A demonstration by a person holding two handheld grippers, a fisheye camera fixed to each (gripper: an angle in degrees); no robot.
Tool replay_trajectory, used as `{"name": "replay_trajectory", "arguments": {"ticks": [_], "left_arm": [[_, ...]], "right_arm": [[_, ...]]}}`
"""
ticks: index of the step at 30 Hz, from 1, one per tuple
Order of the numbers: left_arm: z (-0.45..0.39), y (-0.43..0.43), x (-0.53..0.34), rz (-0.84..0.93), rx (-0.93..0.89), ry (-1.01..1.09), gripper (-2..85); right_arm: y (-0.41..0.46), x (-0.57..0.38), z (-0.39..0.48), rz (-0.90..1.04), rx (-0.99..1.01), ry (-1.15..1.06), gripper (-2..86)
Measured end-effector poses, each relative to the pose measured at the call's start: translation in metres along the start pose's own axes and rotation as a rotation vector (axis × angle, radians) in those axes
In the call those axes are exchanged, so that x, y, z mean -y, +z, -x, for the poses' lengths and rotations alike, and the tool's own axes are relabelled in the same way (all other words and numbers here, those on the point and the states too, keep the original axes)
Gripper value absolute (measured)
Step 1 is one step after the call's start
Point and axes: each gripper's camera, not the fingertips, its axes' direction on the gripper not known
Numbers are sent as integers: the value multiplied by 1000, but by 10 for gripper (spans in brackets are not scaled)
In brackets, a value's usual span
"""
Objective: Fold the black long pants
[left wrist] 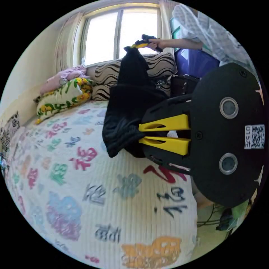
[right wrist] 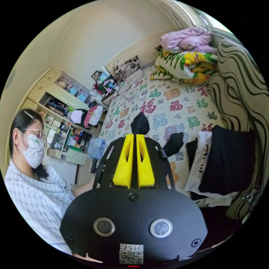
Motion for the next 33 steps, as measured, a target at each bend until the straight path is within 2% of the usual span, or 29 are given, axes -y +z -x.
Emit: {"name": "replay_trajectory", "arguments": {"ticks": [3, 5, 8, 10, 14, 17, 22, 24, 26, 29, 31, 33], "left_arm": [[9, -99, -5, -97, 92, 34, 4], [21, -163, -12, -108, 289, 27, 2], [47, -213, -22, -104, 526, -70, 1], [64, -234, -28, -117, 568, -146, 1], [95, -263, -36, -209, 445, -238, 1], [100, -268, -35, -172, 454, -205, 1], [112, -254, -60, -40, 569, -150, 3], [125, -241, -74, 36, 611, -169, 5], [148, -222, -91, 110, 574, -232, 6], [161, -212, -98, 68, 496, -264, 7], [160, -208, -95, 60, 451, -230, 9], [158, -201, -90, 115, 452, -176, 11]], "right_arm": [[-20, 14, -13, -69, -24, 50, 3], [-22, 20, -18, -75, -67, 77, 3], [3, 22, -28, 25, -179, 106, 4], [24, 22, -37, 68, -73, 166, 4], [61, 34, -44, 69, -46, 253, 4], [75, 51, -40, 98, -56, 261, 5], [78, 60, -34, 169, -209, 259, 10], [80, 54, -41, 250, -352, 297, 15], [90, 46, -51, 349, -496, 320, 24], [116, 39, -73, 532, -689, 456, 45], [136, 50, -62, 539, -761, 423, 50], [187, 76, -28, 573, -712, 249, 70]]}}
